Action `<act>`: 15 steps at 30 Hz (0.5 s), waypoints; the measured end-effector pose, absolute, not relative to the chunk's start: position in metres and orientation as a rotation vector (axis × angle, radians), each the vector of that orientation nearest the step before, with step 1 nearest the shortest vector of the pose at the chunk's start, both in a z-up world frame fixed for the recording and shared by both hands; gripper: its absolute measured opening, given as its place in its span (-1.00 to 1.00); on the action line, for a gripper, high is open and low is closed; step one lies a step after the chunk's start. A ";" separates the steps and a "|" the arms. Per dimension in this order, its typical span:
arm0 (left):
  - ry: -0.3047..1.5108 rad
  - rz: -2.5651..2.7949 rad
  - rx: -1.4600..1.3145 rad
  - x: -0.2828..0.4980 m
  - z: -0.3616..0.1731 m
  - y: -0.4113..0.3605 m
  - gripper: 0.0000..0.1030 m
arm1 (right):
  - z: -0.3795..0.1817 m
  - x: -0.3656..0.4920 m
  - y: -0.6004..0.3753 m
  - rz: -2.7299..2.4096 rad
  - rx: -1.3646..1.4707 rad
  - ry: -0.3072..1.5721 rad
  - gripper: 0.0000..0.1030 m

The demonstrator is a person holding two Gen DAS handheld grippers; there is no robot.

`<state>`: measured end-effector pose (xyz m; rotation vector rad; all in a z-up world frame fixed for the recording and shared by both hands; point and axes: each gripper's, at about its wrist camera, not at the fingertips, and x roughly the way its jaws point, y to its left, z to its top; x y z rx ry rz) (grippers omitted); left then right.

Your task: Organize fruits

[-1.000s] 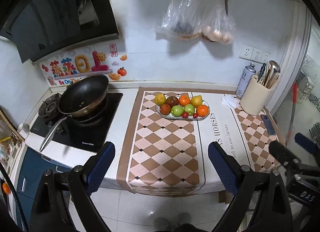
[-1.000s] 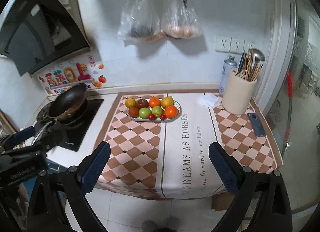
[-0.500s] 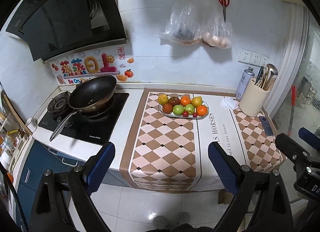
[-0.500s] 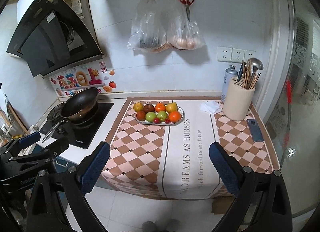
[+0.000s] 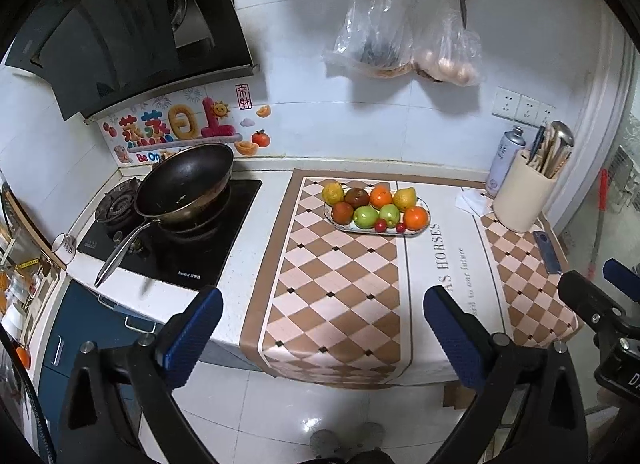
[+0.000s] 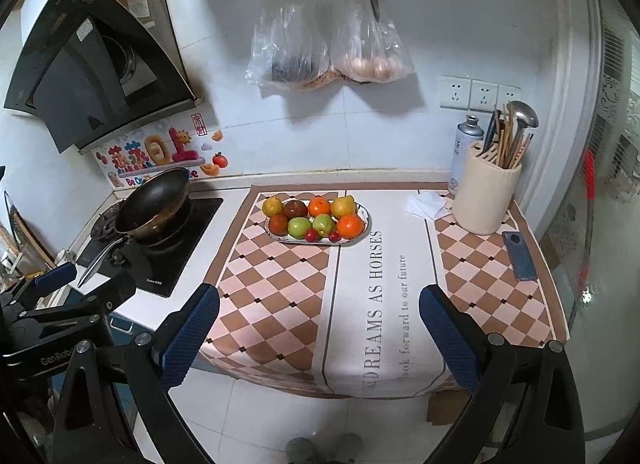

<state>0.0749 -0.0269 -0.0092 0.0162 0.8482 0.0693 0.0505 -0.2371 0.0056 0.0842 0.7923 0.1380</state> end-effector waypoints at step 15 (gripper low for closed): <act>0.949 0.116 0.047 0.158 -0.058 -0.017 1.00 | -0.059 0.156 -0.231 0.117 0.088 0.922 0.98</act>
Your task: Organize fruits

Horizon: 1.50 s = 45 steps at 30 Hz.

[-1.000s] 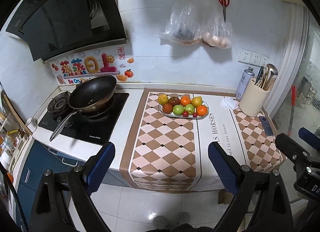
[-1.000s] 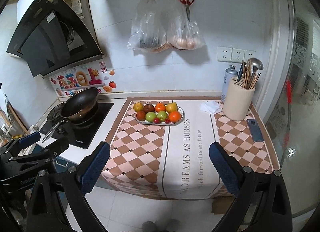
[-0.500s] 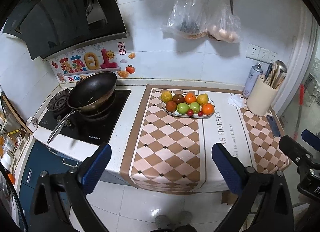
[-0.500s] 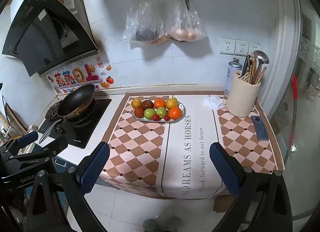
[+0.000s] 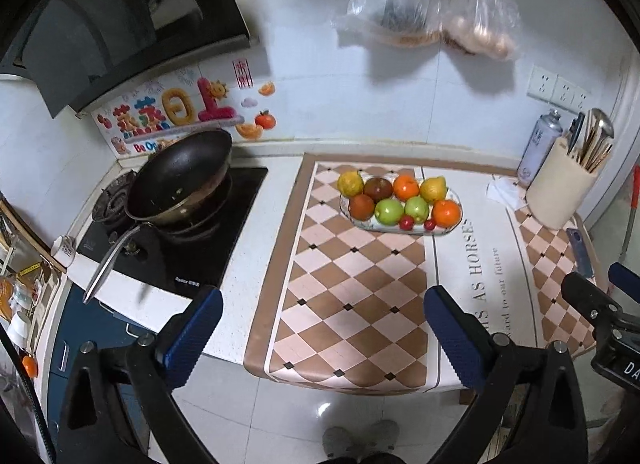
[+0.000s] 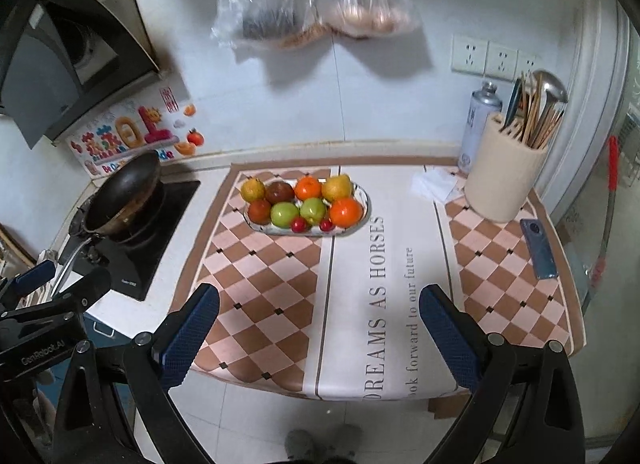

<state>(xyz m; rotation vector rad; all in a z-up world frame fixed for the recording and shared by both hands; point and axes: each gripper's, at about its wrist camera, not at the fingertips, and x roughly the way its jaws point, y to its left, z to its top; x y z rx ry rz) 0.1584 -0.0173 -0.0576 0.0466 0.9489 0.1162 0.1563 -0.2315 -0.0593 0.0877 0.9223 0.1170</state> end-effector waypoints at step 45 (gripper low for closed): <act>0.964 0.076 0.027 0.161 -0.063 -0.028 1.00 | -0.062 0.155 -0.231 0.099 0.047 0.951 0.98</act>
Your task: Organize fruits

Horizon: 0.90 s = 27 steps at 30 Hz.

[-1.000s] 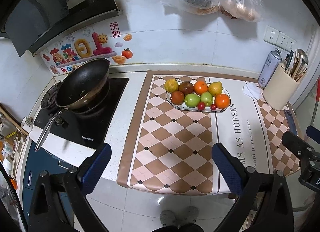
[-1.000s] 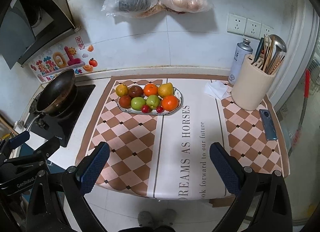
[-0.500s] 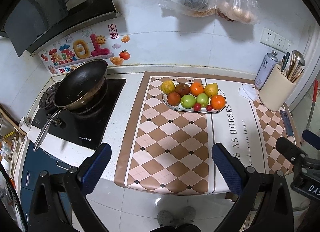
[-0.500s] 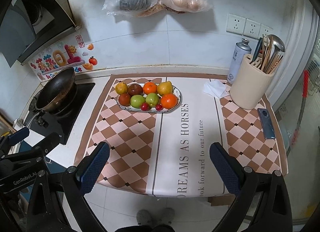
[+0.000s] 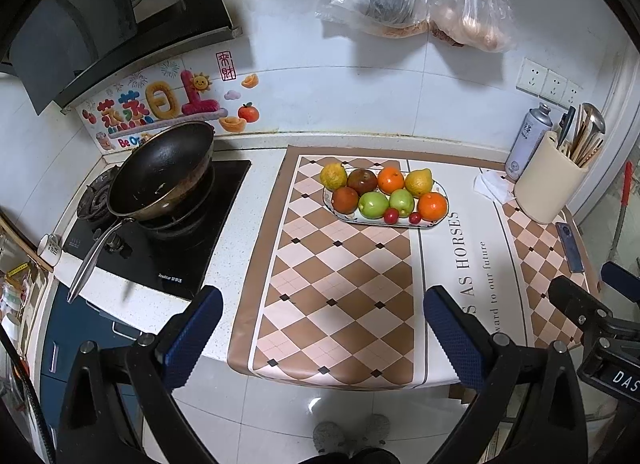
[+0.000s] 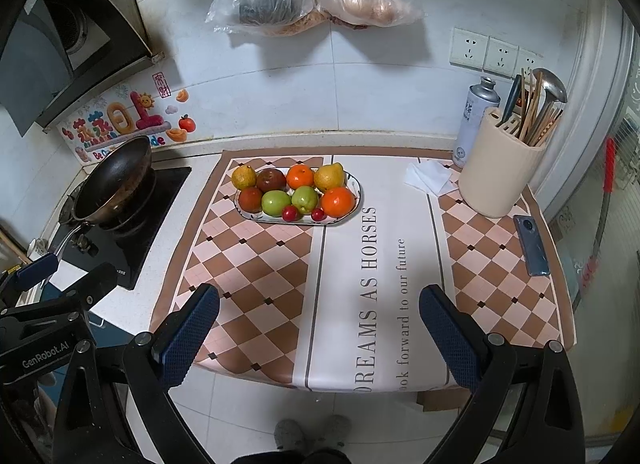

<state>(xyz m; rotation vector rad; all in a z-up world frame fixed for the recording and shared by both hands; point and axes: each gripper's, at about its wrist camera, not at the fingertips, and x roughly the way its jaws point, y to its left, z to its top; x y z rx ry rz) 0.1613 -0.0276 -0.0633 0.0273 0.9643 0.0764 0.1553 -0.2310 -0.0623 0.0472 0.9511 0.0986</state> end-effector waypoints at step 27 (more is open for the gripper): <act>0.959 0.081 0.030 0.157 -0.060 -0.033 1.00 | -0.057 0.151 -0.226 0.110 0.044 0.960 0.98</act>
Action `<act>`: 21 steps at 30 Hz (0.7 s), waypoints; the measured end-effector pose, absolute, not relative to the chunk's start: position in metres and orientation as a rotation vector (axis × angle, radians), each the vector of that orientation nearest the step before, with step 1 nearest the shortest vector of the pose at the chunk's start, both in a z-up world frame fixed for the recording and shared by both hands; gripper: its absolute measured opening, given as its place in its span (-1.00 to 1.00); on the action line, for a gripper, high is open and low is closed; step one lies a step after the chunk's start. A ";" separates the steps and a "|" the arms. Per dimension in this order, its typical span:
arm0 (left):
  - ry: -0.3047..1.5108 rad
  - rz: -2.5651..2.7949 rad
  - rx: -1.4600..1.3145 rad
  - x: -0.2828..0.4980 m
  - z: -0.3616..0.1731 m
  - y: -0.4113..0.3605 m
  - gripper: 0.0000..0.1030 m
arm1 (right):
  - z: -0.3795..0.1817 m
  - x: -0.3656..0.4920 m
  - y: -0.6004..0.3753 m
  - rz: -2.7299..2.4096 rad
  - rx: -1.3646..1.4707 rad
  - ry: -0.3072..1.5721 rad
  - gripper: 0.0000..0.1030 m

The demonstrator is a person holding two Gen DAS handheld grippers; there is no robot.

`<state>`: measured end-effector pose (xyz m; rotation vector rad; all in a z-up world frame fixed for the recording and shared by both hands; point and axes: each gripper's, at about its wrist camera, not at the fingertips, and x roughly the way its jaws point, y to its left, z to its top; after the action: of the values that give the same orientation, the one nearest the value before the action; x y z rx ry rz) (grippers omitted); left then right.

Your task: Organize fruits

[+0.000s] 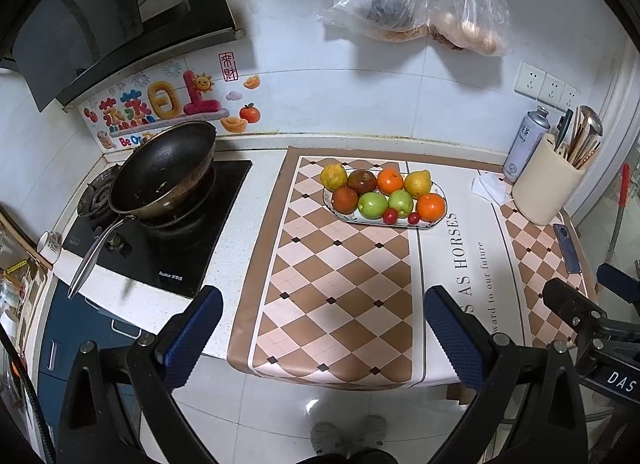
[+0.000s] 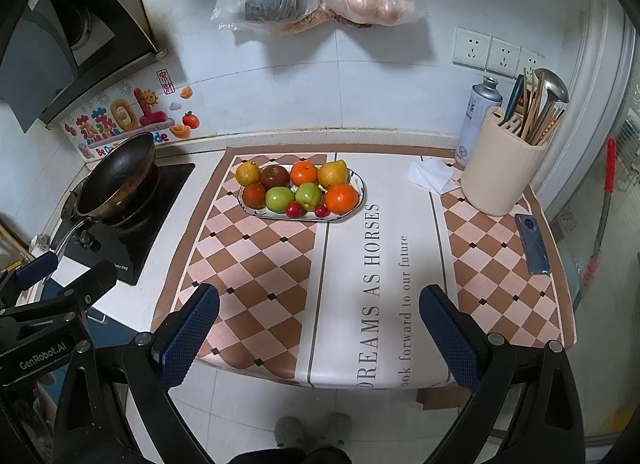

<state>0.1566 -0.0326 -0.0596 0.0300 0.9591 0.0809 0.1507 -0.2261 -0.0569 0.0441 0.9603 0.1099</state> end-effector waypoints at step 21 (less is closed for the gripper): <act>0.953 0.095 0.021 0.154 -0.058 -0.035 1.00 | -0.054 0.151 -0.226 0.115 0.044 0.958 0.98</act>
<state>0.1536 -0.0352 -0.0580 0.0208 0.9526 0.0954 0.1513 -0.2261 -0.0541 0.0435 0.9582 0.1154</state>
